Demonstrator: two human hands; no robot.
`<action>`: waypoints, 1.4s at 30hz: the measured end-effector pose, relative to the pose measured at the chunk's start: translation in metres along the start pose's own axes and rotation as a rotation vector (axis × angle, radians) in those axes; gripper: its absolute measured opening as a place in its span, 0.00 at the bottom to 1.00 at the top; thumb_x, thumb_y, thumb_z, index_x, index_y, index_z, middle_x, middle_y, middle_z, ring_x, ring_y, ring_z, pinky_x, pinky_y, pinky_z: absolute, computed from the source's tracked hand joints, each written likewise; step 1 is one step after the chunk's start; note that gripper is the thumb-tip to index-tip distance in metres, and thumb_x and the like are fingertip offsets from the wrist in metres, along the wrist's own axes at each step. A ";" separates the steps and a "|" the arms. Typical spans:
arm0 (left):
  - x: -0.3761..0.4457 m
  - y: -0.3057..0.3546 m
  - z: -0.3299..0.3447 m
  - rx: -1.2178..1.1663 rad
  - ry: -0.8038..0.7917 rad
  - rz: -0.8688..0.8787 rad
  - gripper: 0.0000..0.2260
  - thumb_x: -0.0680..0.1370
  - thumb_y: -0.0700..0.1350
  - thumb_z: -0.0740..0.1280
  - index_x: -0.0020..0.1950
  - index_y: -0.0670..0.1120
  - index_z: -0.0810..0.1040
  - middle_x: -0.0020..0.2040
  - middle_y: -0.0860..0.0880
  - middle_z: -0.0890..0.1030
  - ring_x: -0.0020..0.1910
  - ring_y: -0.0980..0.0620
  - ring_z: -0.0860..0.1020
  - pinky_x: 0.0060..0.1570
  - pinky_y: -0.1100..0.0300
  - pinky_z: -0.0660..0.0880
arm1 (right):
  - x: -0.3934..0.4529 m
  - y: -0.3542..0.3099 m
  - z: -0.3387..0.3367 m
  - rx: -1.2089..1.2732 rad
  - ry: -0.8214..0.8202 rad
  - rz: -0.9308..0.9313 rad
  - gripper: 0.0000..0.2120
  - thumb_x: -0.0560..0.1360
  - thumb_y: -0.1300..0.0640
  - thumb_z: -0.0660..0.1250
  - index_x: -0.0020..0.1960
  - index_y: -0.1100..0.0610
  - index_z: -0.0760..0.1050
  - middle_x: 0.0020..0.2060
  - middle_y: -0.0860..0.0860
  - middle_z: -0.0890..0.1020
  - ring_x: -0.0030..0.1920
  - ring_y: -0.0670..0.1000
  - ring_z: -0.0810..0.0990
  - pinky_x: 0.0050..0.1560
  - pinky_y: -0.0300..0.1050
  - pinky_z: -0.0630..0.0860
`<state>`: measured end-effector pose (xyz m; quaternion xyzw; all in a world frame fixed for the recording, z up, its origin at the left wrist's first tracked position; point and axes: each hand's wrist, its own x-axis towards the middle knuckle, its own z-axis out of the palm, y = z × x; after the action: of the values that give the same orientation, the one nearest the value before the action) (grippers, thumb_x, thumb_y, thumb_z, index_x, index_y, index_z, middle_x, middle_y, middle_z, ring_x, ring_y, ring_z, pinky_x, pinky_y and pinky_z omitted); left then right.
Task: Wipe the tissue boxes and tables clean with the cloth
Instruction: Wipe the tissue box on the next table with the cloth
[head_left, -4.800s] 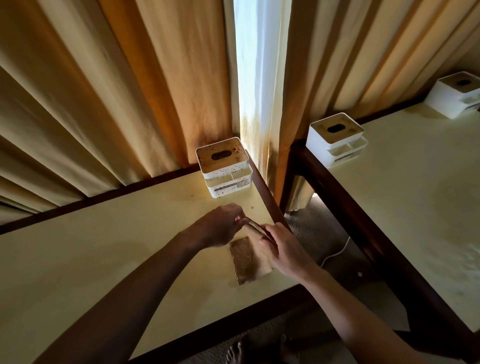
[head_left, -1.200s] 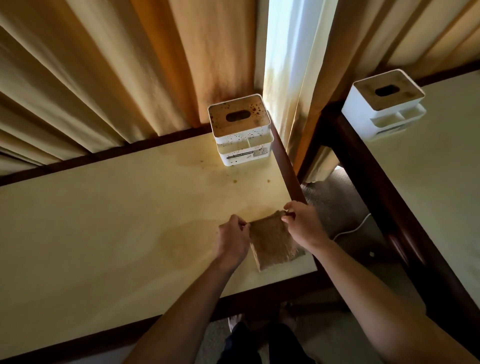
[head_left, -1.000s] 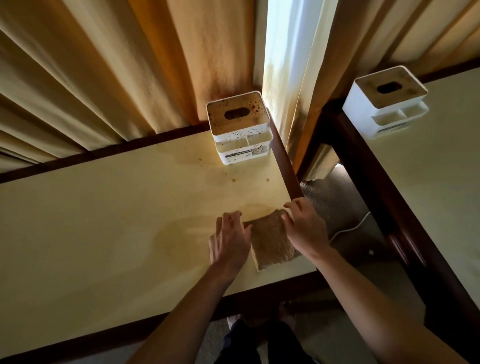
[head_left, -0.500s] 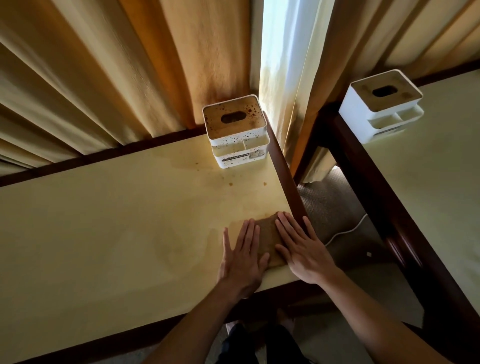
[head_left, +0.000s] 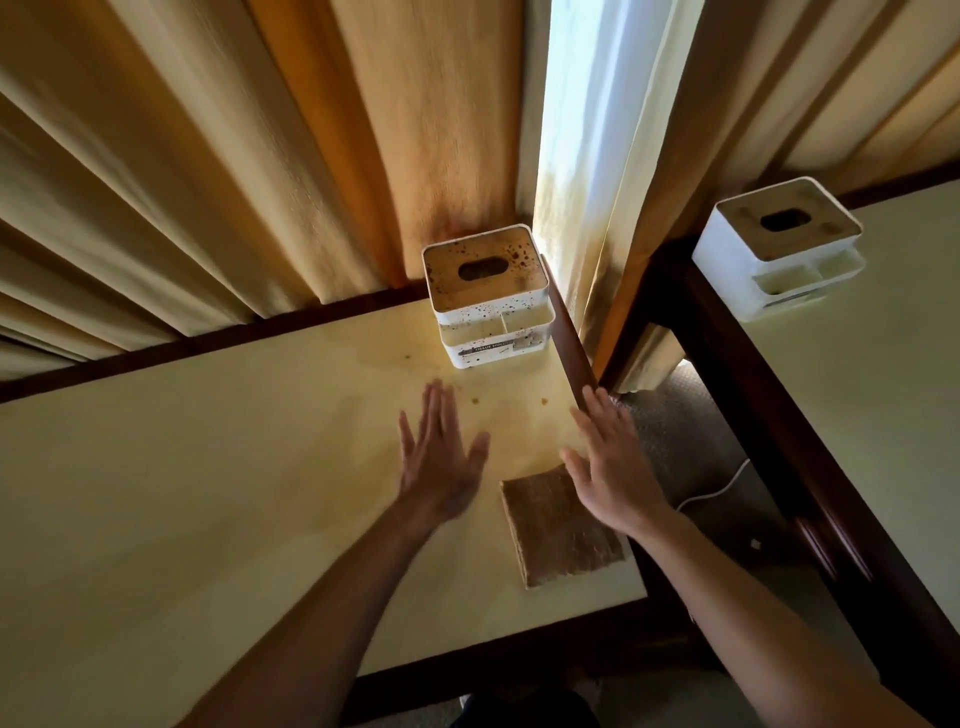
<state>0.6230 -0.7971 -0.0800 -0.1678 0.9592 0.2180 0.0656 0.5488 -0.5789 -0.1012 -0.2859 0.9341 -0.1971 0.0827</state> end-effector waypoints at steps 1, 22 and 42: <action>0.020 -0.005 -0.012 -0.031 0.018 -0.040 0.37 0.82 0.61 0.53 0.81 0.43 0.40 0.82 0.45 0.41 0.80 0.51 0.38 0.77 0.45 0.36 | 0.020 -0.003 -0.007 0.029 0.006 0.033 0.26 0.82 0.51 0.57 0.77 0.59 0.58 0.79 0.55 0.52 0.79 0.53 0.45 0.78 0.55 0.48; 0.125 -0.017 -0.051 -0.438 -0.232 -0.103 0.36 0.83 0.46 0.64 0.81 0.57 0.42 0.78 0.47 0.65 0.73 0.42 0.67 0.63 0.54 0.68 | 0.163 -0.009 -0.051 0.618 -0.252 0.235 0.32 0.79 0.64 0.59 0.76 0.39 0.55 0.67 0.51 0.74 0.63 0.51 0.75 0.66 0.57 0.74; -0.081 -0.080 -0.072 -0.495 -0.201 -0.109 0.33 0.83 0.46 0.64 0.81 0.58 0.49 0.73 0.56 0.70 0.72 0.53 0.69 0.70 0.48 0.70 | -0.002 -0.110 -0.027 0.582 -0.219 0.008 0.27 0.83 0.58 0.57 0.70 0.33 0.49 0.60 0.44 0.75 0.52 0.61 0.82 0.40 0.31 0.77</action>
<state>0.7225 -0.8731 -0.0306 -0.2075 0.8549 0.4578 0.1289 0.5985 -0.6521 -0.0309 -0.2660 0.8250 -0.4240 0.2622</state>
